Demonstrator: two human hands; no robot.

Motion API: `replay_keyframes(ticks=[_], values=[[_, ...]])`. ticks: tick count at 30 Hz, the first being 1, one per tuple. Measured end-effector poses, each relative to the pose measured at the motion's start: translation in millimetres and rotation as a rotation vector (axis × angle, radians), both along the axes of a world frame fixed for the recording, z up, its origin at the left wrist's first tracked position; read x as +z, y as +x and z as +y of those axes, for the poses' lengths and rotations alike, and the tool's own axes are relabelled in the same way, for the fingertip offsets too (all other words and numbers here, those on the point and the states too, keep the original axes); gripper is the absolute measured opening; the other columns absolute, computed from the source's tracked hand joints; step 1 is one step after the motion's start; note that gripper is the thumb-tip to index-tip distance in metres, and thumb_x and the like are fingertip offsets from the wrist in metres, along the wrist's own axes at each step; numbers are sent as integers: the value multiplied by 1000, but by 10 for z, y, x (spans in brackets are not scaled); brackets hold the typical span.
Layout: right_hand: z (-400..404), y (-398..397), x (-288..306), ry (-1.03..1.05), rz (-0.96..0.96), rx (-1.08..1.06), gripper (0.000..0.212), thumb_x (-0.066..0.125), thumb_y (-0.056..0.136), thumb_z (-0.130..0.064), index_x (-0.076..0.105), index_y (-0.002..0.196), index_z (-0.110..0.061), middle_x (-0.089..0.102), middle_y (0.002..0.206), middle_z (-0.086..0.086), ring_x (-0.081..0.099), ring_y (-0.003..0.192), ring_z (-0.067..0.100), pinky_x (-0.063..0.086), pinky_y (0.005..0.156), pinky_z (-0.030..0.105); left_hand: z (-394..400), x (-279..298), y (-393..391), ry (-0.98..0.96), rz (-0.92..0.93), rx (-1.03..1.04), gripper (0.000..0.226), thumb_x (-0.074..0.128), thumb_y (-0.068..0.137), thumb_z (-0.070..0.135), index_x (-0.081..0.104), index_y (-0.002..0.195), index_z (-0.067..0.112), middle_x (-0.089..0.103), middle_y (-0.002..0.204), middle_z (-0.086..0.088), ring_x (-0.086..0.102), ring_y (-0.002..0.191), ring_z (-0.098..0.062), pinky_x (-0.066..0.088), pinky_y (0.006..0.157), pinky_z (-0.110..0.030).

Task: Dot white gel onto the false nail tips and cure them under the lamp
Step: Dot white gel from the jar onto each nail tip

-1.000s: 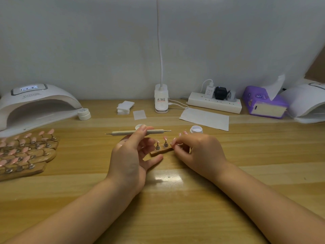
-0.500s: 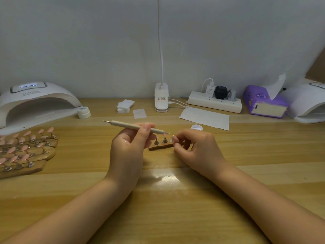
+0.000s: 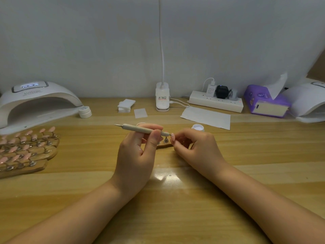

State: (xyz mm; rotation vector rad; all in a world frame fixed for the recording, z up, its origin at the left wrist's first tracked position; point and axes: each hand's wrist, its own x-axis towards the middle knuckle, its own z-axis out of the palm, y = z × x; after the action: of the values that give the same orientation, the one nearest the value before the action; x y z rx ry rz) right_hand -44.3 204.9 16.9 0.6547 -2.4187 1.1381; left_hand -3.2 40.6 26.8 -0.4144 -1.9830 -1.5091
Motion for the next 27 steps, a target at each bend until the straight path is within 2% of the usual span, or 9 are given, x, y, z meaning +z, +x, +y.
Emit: replay_keyframes(ticks=[7,12,21,27], values=[[4,-8,-1,10,-2,-7,9,68,86,-17,74,92,-19,66,73,-12,57,65,7,45,61,18,-17,-33,-37,11,4,24,11,52,93,24,60,97,28,66,86,10,65,84,-2,46,72,-9],[8,-6,-5,1,8,4,9,68,87,-17,74,92,-19,66,74,-11,58,65,12,50,63,29,-42,-50,-57,9,-5,33,11,51,93,25,61,97,31,67,86,8,65,83,-5,46,73,-10],[9,-12,-9,4,27,7,9,69,86,-16,74,90,-22,64,72,-16,57,63,9,48,61,25,-32,-48,-43,-12,-3,7,13,51,93,23,62,99,22,67,90,8,65,85,-4,48,75,-13],[4,-15,-15,-5,31,7,8,69,86,-17,73,88,-23,63,71,-15,57,63,12,49,61,29,-28,-50,-39,-22,-11,12,13,51,93,22,63,98,22,67,89,10,64,86,-3,47,75,-12]])
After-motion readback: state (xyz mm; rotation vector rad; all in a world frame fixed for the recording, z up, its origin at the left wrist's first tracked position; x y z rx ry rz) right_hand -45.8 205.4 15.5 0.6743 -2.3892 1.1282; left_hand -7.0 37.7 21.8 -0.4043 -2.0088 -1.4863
